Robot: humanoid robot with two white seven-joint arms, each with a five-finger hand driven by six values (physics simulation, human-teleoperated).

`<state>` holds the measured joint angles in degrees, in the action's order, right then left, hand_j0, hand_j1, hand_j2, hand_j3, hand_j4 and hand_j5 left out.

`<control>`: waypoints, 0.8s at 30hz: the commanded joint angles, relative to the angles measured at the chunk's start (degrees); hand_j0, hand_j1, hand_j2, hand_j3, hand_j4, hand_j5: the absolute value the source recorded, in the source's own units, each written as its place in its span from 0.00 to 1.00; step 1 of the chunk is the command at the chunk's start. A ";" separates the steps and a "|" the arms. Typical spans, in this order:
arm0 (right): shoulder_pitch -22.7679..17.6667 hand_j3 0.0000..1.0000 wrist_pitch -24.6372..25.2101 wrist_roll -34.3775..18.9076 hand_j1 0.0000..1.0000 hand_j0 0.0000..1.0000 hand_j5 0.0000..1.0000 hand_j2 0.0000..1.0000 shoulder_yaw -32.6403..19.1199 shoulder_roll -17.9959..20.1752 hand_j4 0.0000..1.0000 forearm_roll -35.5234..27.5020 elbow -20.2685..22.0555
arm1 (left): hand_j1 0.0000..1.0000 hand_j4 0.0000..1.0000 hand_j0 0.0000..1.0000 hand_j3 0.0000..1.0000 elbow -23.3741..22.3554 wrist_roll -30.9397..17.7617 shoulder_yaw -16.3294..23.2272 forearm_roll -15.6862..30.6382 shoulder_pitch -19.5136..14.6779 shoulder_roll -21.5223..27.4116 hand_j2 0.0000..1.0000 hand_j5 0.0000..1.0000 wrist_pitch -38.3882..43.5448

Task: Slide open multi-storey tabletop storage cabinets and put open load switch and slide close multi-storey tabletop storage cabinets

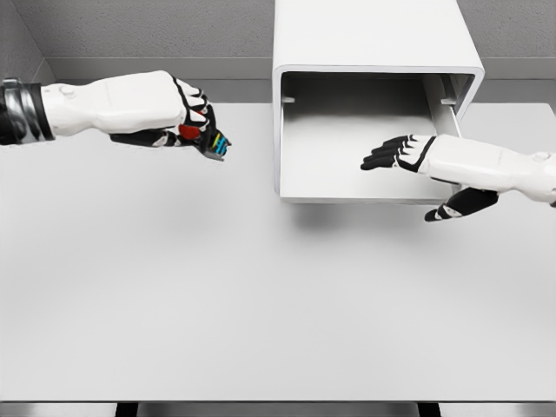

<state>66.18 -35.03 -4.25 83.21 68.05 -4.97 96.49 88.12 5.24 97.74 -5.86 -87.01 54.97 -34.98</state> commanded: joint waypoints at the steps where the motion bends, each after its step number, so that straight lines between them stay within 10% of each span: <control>1: 0.01 1.00 0.03 0.03 1.00 1.00 1.00 1.00 -0.07 -0.03 1.00 -0.39 0.01 | 0.38 0.38 0.38 0.38 0.38 0.03 -0.09 0.85 -0.09 -0.22 0.38 0.38 -0.02; 24: -0.17 1.00 0.03 0.03 1.00 1.00 1.00 1.00 0.02 -0.20 1.00 -0.39 0.01 | 0.38 0.38 0.38 0.38 4.78 0.03 -0.18 4.02 -6.68 -3.03 0.38 0.38 -0.02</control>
<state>66.00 -35.03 -4.25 83.31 67.89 -4.98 96.50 92.93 5.23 97.66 -2.62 -93.69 52.90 -34.98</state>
